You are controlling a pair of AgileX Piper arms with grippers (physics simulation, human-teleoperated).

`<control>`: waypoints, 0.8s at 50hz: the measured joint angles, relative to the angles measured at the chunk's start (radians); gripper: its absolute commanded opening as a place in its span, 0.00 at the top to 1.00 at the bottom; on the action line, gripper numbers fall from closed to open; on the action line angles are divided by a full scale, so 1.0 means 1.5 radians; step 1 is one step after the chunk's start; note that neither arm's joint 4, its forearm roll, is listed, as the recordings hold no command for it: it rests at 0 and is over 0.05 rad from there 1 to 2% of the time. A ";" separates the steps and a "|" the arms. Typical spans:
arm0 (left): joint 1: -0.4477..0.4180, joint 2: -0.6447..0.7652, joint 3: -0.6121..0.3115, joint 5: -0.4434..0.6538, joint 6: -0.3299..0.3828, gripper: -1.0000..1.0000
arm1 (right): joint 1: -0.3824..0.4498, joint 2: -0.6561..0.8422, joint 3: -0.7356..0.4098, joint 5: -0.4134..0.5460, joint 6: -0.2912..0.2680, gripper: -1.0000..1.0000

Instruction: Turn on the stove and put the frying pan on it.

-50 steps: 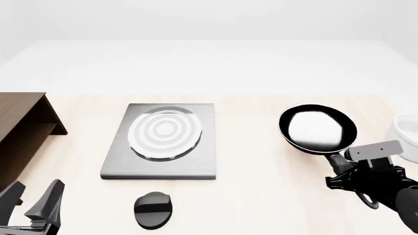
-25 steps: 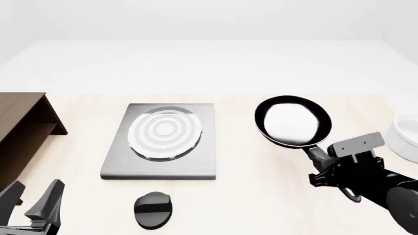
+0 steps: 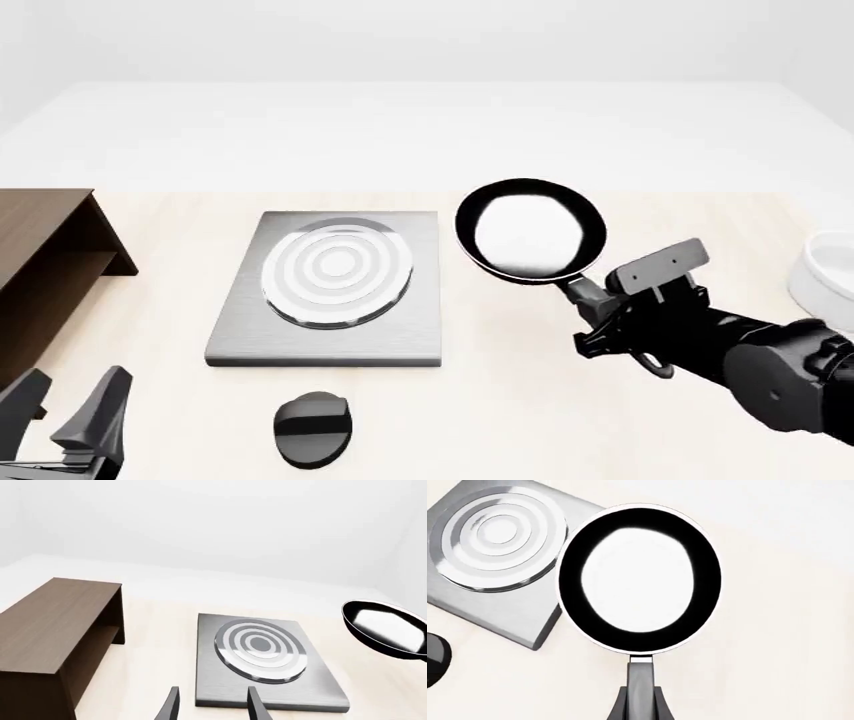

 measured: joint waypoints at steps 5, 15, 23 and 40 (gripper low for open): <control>-0.001 0.000 0.000 0.000 0.001 0.00 | 0.021 0.021 -0.016 -0.007 0.003 1.00; -0.001 0.000 0.000 0.000 0.002 0.00 | 0.057 0.061 -0.046 -0.021 0.010 1.00; -0.002 0.000 0.000 0.000 0.003 0.00 | 0.081 0.087 -0.065 -0.028 0.015 1.00; -0.002 0.000 0.000 -0.002 0.003 0.00 | 0.138 0.142 -0.118 -0.034 0.021 1.00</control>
